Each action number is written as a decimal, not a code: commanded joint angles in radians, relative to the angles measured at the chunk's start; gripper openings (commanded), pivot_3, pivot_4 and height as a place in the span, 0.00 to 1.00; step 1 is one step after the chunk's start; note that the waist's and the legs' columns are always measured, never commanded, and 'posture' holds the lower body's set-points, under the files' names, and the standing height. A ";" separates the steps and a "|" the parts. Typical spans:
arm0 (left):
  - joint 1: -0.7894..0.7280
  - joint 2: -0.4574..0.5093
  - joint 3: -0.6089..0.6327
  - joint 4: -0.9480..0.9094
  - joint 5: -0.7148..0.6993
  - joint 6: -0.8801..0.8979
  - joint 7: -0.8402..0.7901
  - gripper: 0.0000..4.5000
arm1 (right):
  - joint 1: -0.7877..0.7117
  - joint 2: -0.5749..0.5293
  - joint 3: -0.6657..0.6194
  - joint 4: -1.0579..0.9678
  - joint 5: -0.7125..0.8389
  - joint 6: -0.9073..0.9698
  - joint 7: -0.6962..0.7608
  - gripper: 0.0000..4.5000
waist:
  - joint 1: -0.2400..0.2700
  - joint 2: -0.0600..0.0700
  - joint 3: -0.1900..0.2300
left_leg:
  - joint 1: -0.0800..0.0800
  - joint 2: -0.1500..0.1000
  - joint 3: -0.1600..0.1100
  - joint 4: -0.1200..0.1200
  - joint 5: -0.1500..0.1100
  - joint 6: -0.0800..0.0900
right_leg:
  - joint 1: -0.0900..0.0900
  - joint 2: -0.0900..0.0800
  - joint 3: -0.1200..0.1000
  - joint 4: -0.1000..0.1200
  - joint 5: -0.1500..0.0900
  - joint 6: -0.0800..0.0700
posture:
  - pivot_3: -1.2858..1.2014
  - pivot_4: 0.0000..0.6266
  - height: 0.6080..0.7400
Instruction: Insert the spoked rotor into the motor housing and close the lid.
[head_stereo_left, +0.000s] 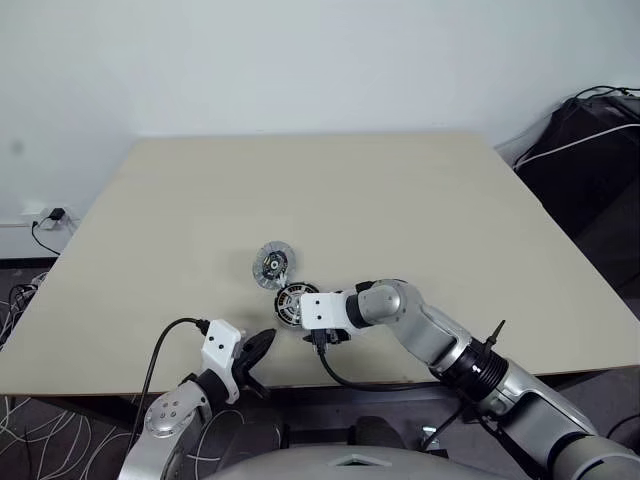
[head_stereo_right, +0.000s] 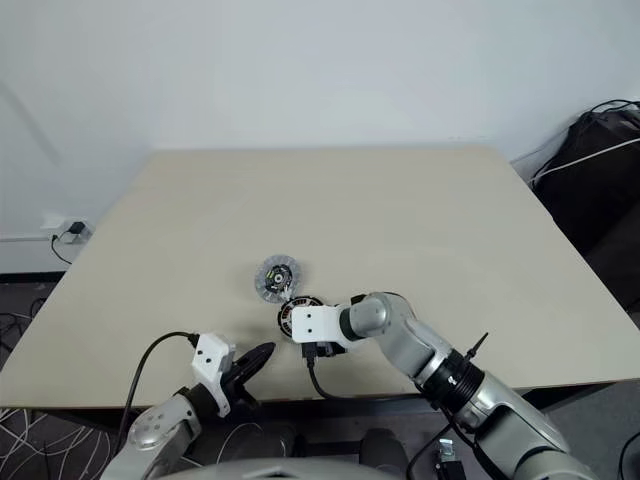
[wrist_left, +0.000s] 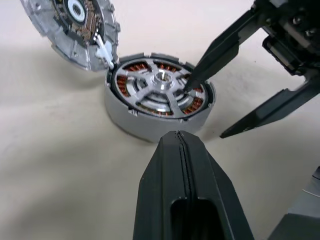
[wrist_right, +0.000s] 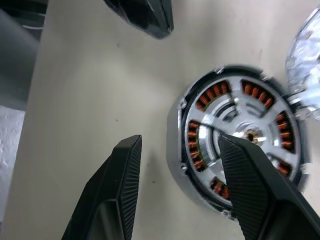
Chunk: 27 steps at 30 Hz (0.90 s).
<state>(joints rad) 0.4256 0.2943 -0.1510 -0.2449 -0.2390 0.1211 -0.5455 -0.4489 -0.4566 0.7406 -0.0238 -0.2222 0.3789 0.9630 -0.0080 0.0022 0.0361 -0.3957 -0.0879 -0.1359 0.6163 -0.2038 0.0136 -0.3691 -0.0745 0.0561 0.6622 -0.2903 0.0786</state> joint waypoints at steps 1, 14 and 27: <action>-0.002 -0.006 0.001 -0.045 -0.007 -0.021 0.002 0.00 | -0.021 0.003 -0.004 0.013 -0.021 -0.018 0.020 0.49 | 0.000 0.000 0.000 | 0.000 0.000 0.000 0.000 0.000 0.000 | 0.000 0.000 0.000 0.000 0.000 0.000 | 0.52 0.00 1.00; -0.004 -0.005 0.002 -0.017 -0.003 -0.042 -0.004 0.00 | 0.007 0.019 -0.041 0.021 -0.026 -0.011 0.021 0.00 | 0.003 0.000 -0.001 | 0.000 0.000 0.000 0.001 0.000 0.000 | 0.001 0.000 0.000 0.001 0.000 0.000 | 0.52 0.00 1.00; -0.007 -0.016 -0.008 0.026 0.002 -0.075 -0.014 0.00 | 0.153 0.070 -0.290 -0.248 0.104 0.408 -0.126 0.00 | 0.021 0.000 -0.001 | -0.001 -0.001 0.000 0.001 0.000 0.000 | 0.000 -0.001 0.000 0.001 0.000 0.000 | 0.52 0.00 1.00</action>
<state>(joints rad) 0.4252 0.2824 -0.1542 -0.2035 -0.2377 0.0724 -0.5535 -0.2992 -0.3742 0.4951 -0.1596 -0.1383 0.7494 0.8465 0.0134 0.0024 0.0354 -0.3971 -0.0891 -0.1360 0.6177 -0.2039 0.0137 -0.3697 -0.0757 0.0563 0.6631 -0.2904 0.0783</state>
